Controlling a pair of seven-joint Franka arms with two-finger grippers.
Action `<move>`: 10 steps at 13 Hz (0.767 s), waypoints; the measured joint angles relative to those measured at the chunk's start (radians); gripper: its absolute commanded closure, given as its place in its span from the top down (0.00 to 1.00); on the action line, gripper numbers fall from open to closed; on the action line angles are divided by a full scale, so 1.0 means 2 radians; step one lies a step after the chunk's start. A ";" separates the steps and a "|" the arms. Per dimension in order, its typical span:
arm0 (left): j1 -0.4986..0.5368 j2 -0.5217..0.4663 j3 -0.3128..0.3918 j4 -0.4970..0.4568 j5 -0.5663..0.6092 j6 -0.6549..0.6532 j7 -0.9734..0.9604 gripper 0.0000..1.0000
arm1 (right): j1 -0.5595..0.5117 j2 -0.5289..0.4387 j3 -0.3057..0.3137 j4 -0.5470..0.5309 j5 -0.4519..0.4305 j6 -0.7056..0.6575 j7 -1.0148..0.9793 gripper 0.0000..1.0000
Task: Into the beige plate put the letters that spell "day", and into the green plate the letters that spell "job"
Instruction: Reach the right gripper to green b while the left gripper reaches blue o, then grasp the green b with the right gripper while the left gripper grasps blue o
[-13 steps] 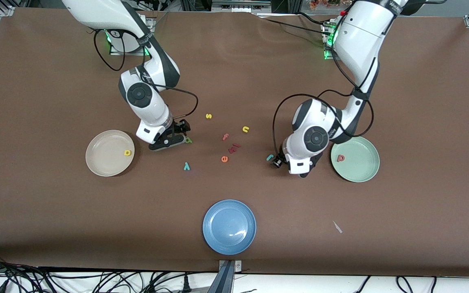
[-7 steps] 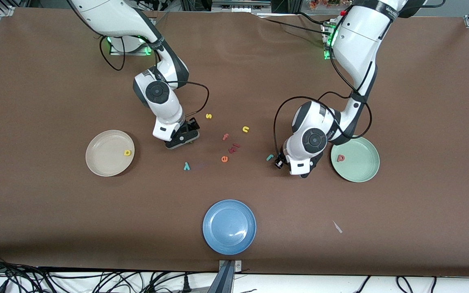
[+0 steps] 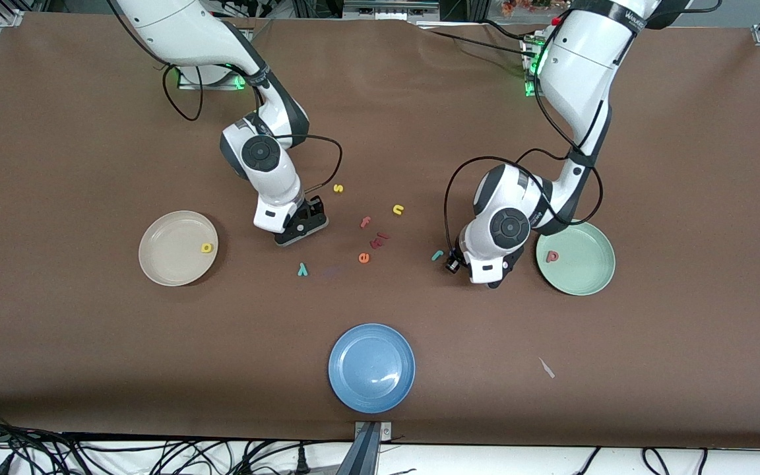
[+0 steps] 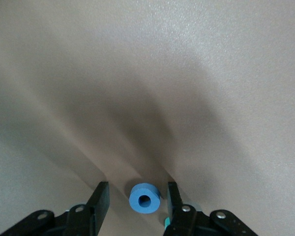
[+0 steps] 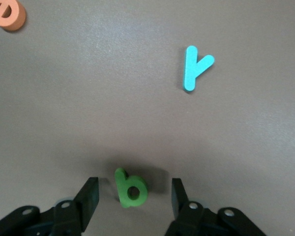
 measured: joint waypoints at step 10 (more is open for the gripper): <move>0.012 -0.009 0.005 0.009 0.004 -0.026 0.027 0.00 | 0.002 0.011 0.000 0.012 -0.011 0.000 -0.001 0.16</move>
